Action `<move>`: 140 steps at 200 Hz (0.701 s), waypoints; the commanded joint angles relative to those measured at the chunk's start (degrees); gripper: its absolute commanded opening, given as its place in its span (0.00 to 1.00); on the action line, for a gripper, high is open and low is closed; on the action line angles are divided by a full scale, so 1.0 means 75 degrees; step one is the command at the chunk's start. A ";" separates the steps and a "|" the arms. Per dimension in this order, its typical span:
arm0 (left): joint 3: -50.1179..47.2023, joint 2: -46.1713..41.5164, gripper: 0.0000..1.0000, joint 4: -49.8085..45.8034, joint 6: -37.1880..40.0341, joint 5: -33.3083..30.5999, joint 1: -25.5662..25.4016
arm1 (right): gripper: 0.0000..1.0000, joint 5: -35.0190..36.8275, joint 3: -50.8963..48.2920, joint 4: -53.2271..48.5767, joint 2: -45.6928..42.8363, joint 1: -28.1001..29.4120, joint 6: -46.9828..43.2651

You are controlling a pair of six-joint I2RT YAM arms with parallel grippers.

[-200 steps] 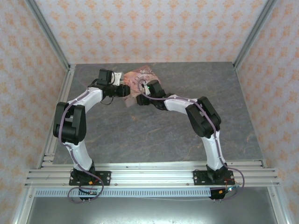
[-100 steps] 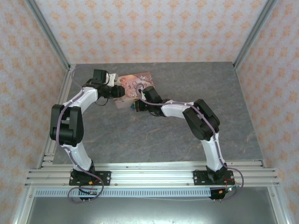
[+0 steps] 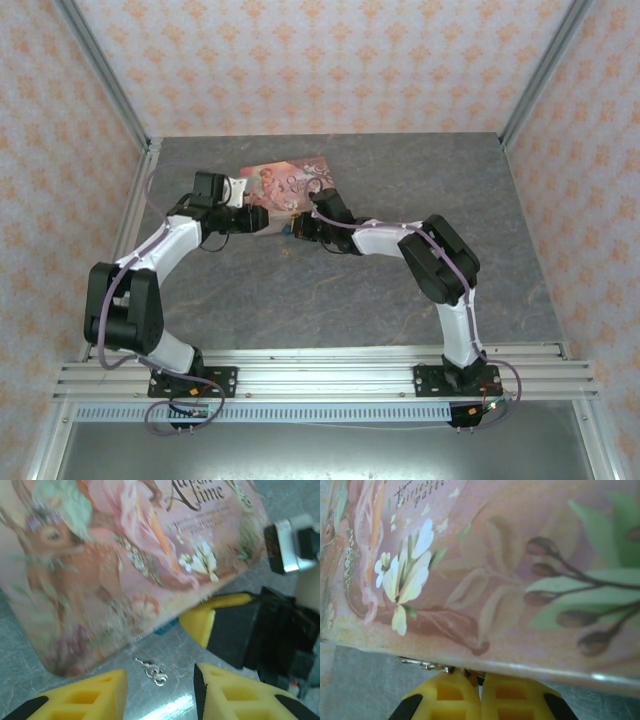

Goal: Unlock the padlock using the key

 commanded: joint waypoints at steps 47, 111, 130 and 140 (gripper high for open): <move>-0.1035 -0.0363 0.41 0.1152 -0.0815 0.0758 -0.0030 | 0.00 -0.1293 0.0734 -0.0089 -0.0277 -0.0381 0.1309; -0.1377 0.0720 0.42 0.3936 -0.2795 0.1288 -0.0028 | 0.00 -0.1726 0.0583 0.0392 -0.0262 -0.0544 0.2132; -0.1526 0.1015 0.43 0.4927 -0.3755 0.1300 -0.0032 | 0.00 -0.1788 0.0605 0.0447 -0.0296 -0.0583 0.2362; -0.1626 0.1118 0.44 0.5416 -0.4122 0.1265 -0.0030 | 0.00 -0.1860 0.0651 0.0427 -0.0291 -0.0595 0.2440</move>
